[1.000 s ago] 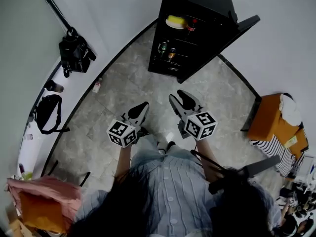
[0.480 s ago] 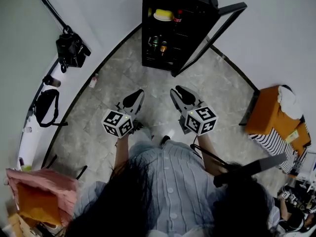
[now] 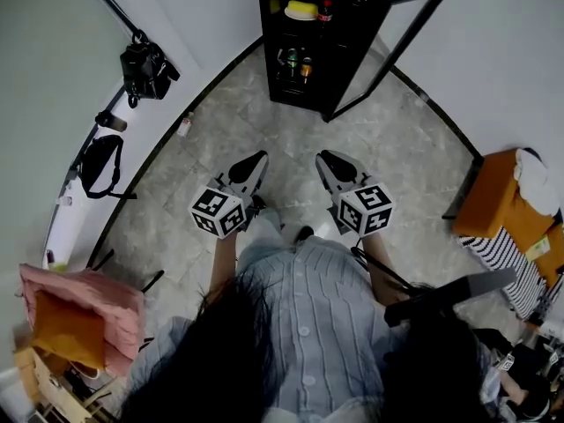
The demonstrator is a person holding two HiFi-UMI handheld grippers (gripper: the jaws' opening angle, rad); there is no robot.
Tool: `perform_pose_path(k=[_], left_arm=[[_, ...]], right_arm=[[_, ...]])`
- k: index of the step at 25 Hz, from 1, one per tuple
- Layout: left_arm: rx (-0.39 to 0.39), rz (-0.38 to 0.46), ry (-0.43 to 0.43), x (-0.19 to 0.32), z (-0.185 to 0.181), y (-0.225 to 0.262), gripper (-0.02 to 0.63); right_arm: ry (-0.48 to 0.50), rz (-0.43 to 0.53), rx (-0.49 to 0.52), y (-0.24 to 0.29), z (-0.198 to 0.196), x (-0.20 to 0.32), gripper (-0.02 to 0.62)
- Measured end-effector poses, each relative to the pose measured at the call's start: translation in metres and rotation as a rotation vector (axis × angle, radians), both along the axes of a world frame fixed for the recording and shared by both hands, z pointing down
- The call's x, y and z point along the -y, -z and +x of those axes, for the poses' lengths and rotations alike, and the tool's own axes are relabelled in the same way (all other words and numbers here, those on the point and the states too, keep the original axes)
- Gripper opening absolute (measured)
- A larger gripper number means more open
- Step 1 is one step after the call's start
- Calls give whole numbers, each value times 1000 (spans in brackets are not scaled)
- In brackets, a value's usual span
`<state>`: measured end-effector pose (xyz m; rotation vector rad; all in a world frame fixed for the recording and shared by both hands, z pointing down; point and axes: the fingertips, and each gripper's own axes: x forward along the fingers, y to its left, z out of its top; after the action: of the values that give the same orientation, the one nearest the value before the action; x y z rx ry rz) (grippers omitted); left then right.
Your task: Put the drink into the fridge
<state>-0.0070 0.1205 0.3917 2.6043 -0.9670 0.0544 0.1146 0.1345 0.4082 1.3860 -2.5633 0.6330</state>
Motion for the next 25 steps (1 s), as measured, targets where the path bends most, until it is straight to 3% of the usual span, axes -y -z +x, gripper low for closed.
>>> perform_pose_path(k=[11, 25], left_arm=[[24, -4, 14, -69, 25, -4, 9], [44, 0, -32, -126, 50, -6, 9]], right_arm=[[82, -26, -26, -9, 2, -61, 44], [118, -20, -18, -10, 1, -116, 44]])
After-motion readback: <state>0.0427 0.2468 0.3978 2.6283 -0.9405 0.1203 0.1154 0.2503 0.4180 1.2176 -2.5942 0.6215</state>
